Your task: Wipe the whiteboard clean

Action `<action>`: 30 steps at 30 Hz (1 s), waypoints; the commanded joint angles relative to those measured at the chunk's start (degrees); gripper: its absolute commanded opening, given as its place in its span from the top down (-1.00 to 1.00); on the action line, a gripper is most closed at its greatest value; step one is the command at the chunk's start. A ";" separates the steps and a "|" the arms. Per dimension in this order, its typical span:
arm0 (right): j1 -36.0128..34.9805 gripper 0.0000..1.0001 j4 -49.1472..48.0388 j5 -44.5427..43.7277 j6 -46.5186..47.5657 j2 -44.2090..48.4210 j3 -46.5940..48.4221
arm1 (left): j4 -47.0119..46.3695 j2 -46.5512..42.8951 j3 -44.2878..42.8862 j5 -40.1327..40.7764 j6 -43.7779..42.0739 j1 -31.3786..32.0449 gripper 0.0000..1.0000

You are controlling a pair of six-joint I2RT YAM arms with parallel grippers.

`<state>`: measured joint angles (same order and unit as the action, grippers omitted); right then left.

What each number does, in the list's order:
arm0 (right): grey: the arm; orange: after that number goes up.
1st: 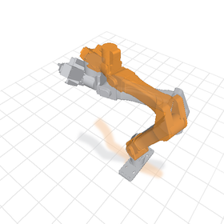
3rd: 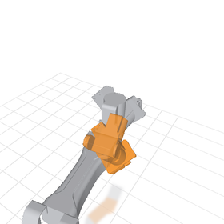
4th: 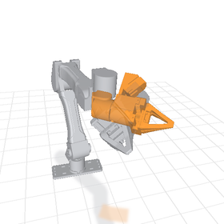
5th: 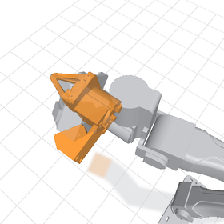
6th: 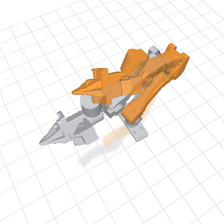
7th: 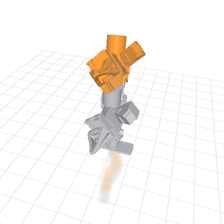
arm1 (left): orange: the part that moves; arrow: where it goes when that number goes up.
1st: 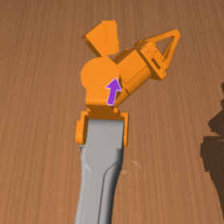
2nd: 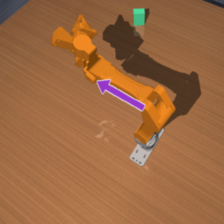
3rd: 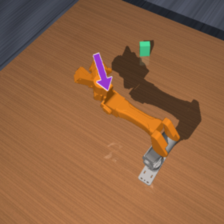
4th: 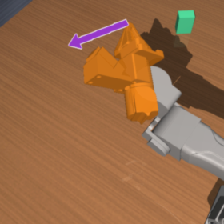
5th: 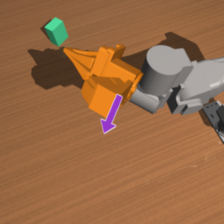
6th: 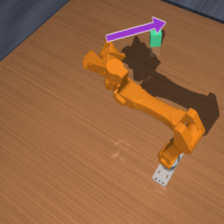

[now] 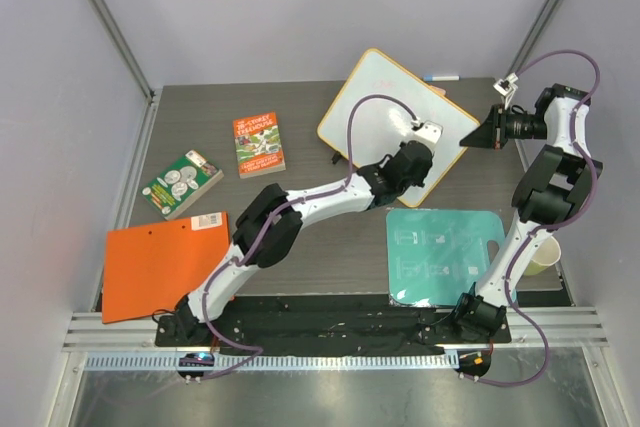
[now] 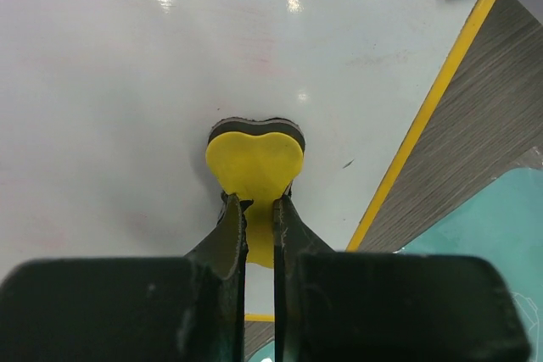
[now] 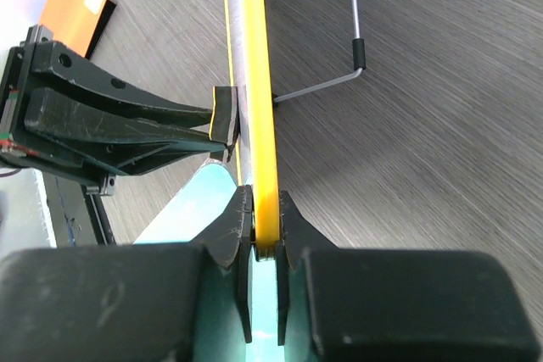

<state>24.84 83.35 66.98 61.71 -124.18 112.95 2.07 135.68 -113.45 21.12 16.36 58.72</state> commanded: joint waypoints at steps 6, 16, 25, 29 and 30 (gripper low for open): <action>-2.08 0.98 3.13 -9.41 10.54 1.40 1.92 | -2.41 2.66 -4.85 4.01 -1.41 -13.09 1.00; -3.31 0.97 2.96 -10.47 8.42 2.45 3.51 | -4.79 5.65 -11.00 1.57 -2.82 -15.74 1.00; -6.47 0.98 3.04 -12.40 7.37 1.75 4.03 | -0.85 9.60 -21.61 -11.88 -6.77 -13.90 1.00; -6.56 0.97 3.13 -12.93 6.58 1.66 4.83 | 4.35 10.40 -24.28 -16.29 -14.58 -11.26 1.00; -6.56 0.98 3.13 -13.01 6.49 1.83 4.91 | 5.22 10.14 -24.10 -17.68 -15.73 -10.21 1.00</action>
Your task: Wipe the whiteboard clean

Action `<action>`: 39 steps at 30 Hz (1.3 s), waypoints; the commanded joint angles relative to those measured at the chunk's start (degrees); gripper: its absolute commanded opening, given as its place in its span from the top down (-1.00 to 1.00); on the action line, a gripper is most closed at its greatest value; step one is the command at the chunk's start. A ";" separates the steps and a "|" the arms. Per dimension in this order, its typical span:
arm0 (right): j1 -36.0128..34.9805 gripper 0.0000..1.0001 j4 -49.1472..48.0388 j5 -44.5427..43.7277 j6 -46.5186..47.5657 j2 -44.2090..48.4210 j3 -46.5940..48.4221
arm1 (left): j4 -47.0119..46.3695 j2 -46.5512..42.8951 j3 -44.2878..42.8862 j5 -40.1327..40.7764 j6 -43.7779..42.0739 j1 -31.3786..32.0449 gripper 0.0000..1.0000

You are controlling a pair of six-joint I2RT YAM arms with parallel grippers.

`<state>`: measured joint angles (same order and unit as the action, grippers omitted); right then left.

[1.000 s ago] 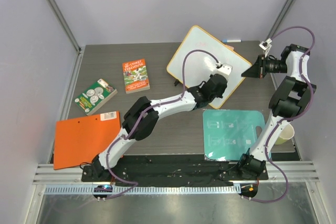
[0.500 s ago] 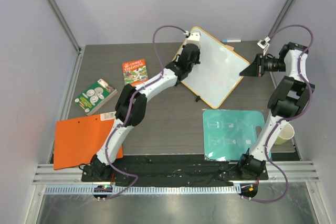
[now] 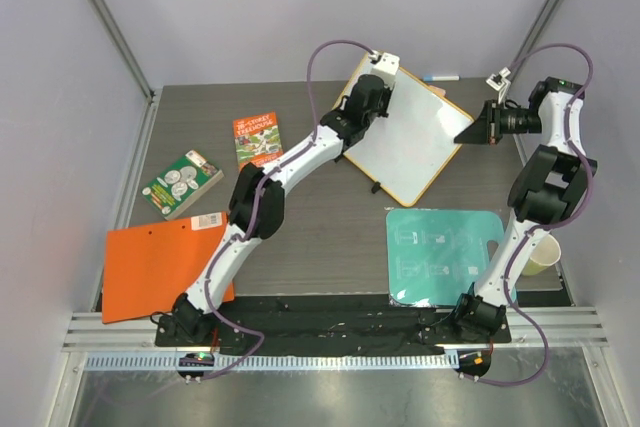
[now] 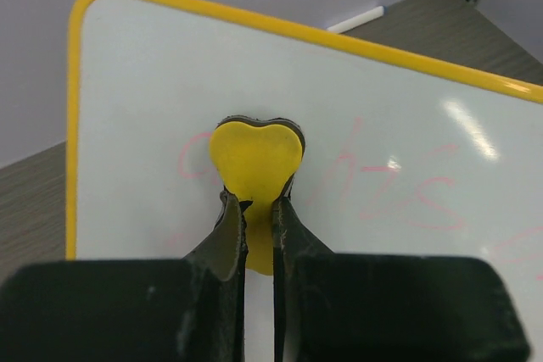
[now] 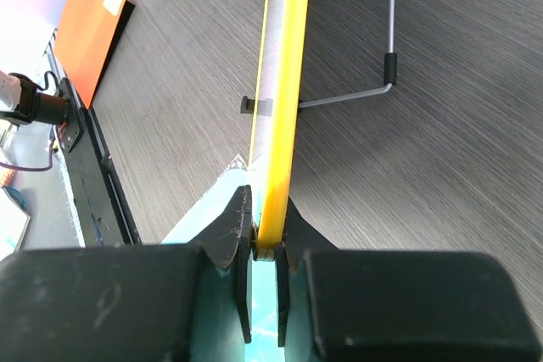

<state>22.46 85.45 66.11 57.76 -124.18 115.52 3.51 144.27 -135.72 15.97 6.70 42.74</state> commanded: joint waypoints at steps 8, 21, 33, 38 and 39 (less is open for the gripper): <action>-4.88 0.98 1.03 -13.37 9.92 2.36 2.60 | 8.00 1.10 -1.65 -15.62 -12.58 10.51 1.00; -5.41 0.98 0.95 -13.28 9.74 2.01 2.60 | 5.46 3.82 -2.26 -11.94 -12.59 16.67 1.00; -5.41 0.98 0.95 -13.55 9.39 1.92 3.21 | 2.90 1.54 1.60 -1.73 -6.79 6.48 1.00; -5.41 0.98 0.77 -13.63 8.95 2.10 3.65 | 4.58 3.21 -0.68 -2.34 -4.77 2.71 1.00; -5.41 0.98 0.77 -13.90 8.87 2.27 3.57 | 4.93 3.47 -1.56 -2.26 -4.77 2.35 1.00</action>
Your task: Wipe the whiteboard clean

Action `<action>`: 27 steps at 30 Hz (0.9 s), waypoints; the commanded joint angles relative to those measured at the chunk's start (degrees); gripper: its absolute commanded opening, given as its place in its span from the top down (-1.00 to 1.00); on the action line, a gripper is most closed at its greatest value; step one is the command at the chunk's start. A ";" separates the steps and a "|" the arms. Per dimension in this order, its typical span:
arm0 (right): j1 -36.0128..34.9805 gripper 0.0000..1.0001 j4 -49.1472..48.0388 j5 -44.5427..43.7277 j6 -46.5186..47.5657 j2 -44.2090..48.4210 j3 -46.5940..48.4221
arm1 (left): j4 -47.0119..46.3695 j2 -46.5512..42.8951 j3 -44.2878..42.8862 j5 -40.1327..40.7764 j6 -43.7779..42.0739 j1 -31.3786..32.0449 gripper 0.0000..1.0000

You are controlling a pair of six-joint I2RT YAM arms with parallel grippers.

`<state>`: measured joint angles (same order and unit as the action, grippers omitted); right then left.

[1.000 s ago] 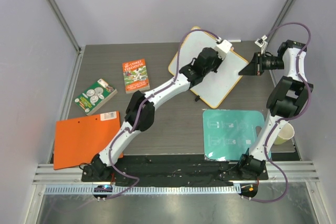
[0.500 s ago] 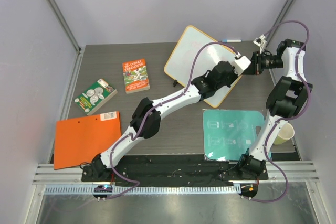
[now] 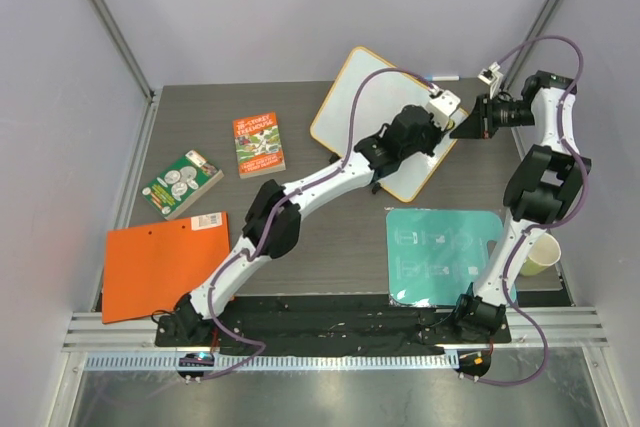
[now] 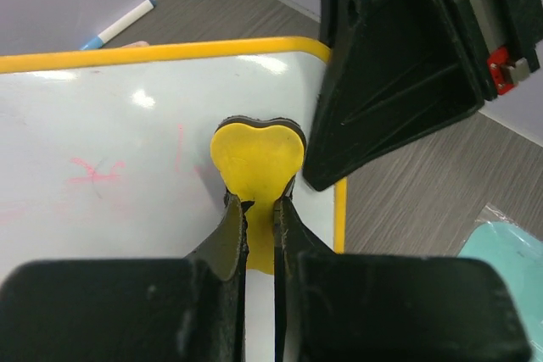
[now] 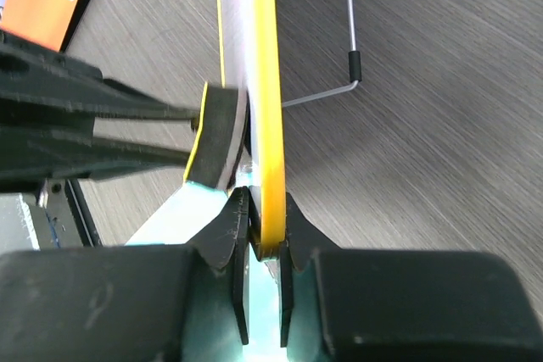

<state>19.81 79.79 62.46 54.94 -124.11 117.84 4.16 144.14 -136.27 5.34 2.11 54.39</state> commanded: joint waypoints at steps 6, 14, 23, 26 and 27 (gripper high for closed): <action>-2.76 0.97 6.43 -11.39 12.12 2.74 0.72 | 4.71 4.31 -0.58 9.33 0.96 -11.94 1.00; -2.76 0.98 6.52 -12.18 12.39 2.91 0.63 | 4.10 3.17 3.02 6.88 1.76 -12.39 1.00; -2.85 0.98 6.43 -11.66 12.30 2.47 0.90 | 2.25 0.80 6.63 4.41 -6.94 0.43 1.00; -2.85 0.97 6.43 -11.83 12.47 2.56 0.72 | 1.90 0.45 7.07 3.01 -7.03 3.60 1.00; -2.85 0.97 6.52 -11.92 12.47 2.56 0.72 | 1.64 0.18 7.15 2.57 -6.94 4.05 1.00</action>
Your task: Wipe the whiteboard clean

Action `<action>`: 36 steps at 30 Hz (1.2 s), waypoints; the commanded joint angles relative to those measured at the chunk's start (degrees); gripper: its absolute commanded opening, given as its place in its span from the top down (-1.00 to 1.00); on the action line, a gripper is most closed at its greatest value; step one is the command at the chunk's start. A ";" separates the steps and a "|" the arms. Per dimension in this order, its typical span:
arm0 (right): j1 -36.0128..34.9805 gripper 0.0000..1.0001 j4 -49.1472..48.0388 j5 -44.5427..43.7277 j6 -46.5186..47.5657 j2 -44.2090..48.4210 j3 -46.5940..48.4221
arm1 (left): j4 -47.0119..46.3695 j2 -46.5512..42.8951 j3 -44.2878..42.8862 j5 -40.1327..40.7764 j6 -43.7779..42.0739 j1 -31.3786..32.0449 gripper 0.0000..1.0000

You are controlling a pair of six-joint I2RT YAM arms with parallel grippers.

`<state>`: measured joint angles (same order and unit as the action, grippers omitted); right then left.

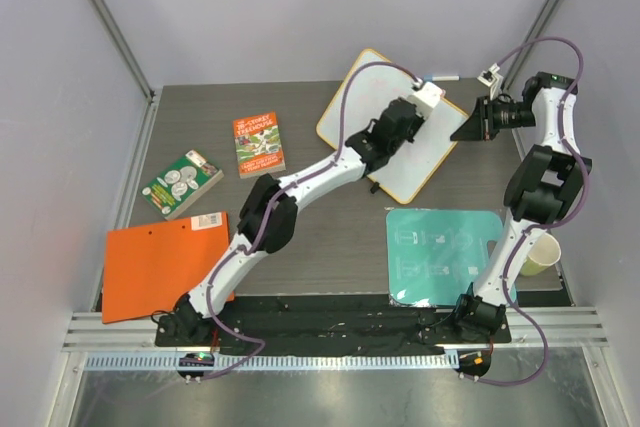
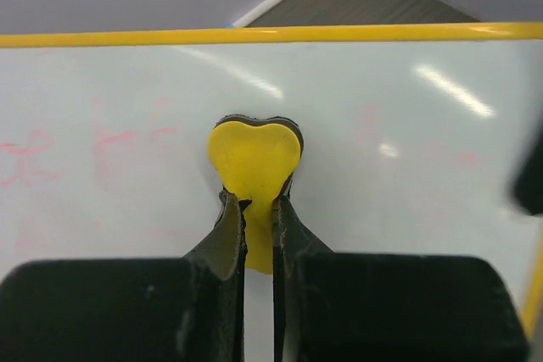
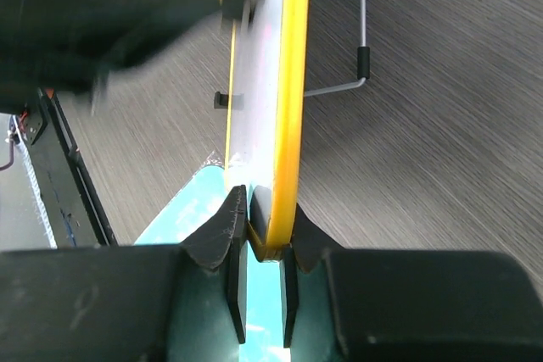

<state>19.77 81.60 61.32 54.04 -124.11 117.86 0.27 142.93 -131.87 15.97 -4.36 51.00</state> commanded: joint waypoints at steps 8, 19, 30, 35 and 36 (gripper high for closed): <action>-2.98 0.98 4.70 -10.52 13.37 2.30 0.70 | 6.14 4.98 -6.81 -4.12 0.58 7.62 1.00; -3.25 0.98 4.62 -11.66 12.76 2.74 1.40 | 4.74 5.95 -10.33 -0.50 8.22 -1.69 1.00; -3.51 0.98 4.71 -11.84 12.14 3.44 2.37 | 5.44 7.89 -9.63 0.12 10.33 -7.93 1.00; -3.51 0.98 4.70 -11.84 12.14 3.35 2.28 | 6.75 9.29 -8.49 0.03 10.69 -9.34 1.00; -3.51 0.98 4.62 -11.84 12.14 3.44 2.28 | 7.45 9.73 -8.31 0.20 10.78 -9.95 1.00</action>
<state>18.79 79.40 58.52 54.43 -124.01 118.63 1.96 147.37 -142.47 11.66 6.61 44.14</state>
